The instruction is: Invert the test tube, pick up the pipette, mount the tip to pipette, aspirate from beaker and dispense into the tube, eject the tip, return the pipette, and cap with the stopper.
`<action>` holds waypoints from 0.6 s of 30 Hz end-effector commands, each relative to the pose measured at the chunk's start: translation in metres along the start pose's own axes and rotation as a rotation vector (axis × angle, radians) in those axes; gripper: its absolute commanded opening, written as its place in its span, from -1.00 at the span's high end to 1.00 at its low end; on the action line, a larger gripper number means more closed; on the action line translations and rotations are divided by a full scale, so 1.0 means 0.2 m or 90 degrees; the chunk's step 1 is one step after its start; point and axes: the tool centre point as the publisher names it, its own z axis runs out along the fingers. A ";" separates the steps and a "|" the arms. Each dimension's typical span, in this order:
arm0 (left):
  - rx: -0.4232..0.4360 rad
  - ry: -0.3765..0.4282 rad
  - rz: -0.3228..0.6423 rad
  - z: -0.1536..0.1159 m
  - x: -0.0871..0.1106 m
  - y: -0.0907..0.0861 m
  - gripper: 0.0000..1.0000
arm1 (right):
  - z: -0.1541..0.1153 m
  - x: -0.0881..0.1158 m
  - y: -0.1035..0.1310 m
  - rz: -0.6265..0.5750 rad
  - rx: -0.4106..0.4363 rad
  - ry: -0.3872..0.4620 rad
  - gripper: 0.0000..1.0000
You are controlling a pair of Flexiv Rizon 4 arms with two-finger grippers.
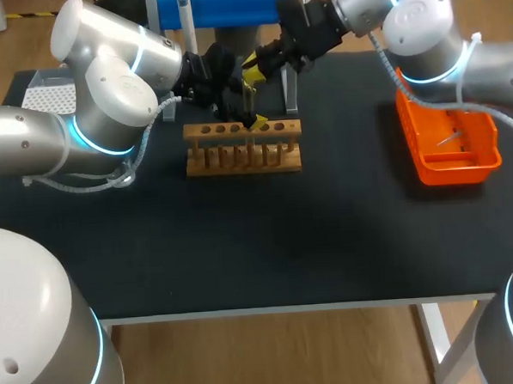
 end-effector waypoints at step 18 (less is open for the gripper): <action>-0.002 0.002 0.000 0.00 -0.01 0.00 -1.00 | 0.04 0.00 -0.04 0.004 0.007 0.006 1.00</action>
